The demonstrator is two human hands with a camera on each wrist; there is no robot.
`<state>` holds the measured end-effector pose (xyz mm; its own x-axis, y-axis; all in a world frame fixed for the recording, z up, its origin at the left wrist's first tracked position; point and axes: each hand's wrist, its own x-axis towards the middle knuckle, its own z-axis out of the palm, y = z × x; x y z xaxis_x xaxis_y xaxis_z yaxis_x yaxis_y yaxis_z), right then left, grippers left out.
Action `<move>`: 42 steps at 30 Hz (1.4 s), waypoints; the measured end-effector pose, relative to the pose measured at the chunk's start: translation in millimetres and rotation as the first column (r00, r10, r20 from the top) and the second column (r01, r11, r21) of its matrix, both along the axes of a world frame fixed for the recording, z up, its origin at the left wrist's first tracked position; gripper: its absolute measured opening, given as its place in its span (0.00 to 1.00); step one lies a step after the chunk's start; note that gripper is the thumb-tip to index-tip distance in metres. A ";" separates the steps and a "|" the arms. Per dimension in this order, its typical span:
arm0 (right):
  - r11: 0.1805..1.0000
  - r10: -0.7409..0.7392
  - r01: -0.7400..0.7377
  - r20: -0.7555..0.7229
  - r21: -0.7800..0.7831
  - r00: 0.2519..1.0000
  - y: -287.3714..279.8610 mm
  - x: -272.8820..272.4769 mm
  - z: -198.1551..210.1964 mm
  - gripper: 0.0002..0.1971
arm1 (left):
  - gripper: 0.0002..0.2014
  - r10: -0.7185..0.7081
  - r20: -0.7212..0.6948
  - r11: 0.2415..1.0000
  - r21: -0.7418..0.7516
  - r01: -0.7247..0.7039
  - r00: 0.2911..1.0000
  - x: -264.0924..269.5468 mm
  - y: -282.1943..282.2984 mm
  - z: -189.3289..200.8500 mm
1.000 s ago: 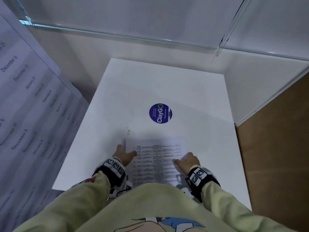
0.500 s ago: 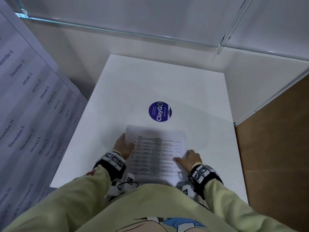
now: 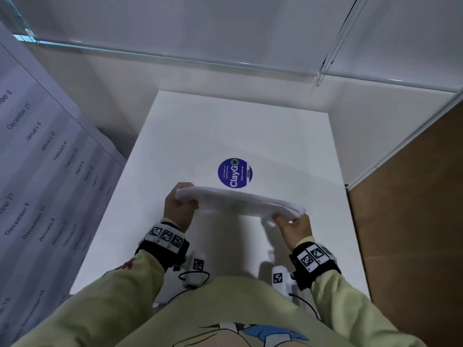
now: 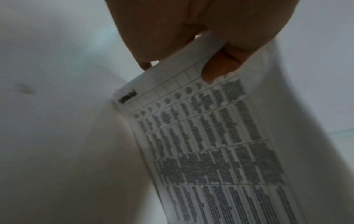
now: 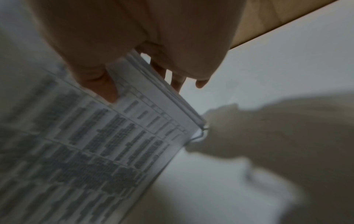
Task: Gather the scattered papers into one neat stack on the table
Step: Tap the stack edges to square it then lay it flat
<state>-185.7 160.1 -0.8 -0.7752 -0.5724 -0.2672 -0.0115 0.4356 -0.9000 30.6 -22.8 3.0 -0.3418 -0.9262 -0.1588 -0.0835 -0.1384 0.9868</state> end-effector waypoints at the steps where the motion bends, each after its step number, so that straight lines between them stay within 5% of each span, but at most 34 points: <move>1: 1.000 0.011 -0.011 0.016 -0.022 1.000 3.5 1.6 -2.1 0.16 | 0.10 0.018 -0.014 1.000 0.026 -0.017 1.000 0.9 4.0 -2.6; 8: 0.941 -0.098 0.084 -0.027 -0.327 0.995 -1.9 4.1 16.8 0.22 | 0.22 0.107 -0.064 0.981 -0.158 -0.116 0.992 -8.3 6.9 18.6; 11: 0.895 -0.142 0.137 0.019 -0.424 0.990 -11.7 9.8 28.7 0.26 | 0.19 0.234 -0.063 0.970 -0.050 -0.237 0.970 -19.0 6.5 18.4; 16: 0.841 -0.390 0.413 0.138 -0.351 0.911 -34.5 11.4 29.6 0.18 | 0.16 0.296 0.013 0.955 -0.023 -0.296 0.955 -25.5 0.5 16.4; 28: 0.855 -0.436 0.389 -0.070 -0.343 0.897 -35.6 20.5 25.4 0.09 | 0.08 0.315 0.106 0.948 -0.072 -0.309 0.943 -32.2 -2.0 26.7; 36: 0.863 -0.479 0.446 -0.105 -0.239 0.871 -38.5 17.3 28.5 0.16 | 0.10 0.349 0.148 0.933 -0.145 -0.329 0.925 -41.8 -0.1 27.7; 42: 0.857 -0.460 0.414 -0.095 -0.309 0.883 -37.7 11.5 34.4 0.16 | 0.09 0.321 0.144 0.944 -0.130 -0.304 0.936 -37.6 -8.4 28.5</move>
<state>-174.2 122.4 33.6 -0.9807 -0.1957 -0.0025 -0.0311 0.1685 -0.9852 -7.0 -31.1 31.5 -0.0103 -0.9964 -0.0844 -0.2112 -0.0803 0.9741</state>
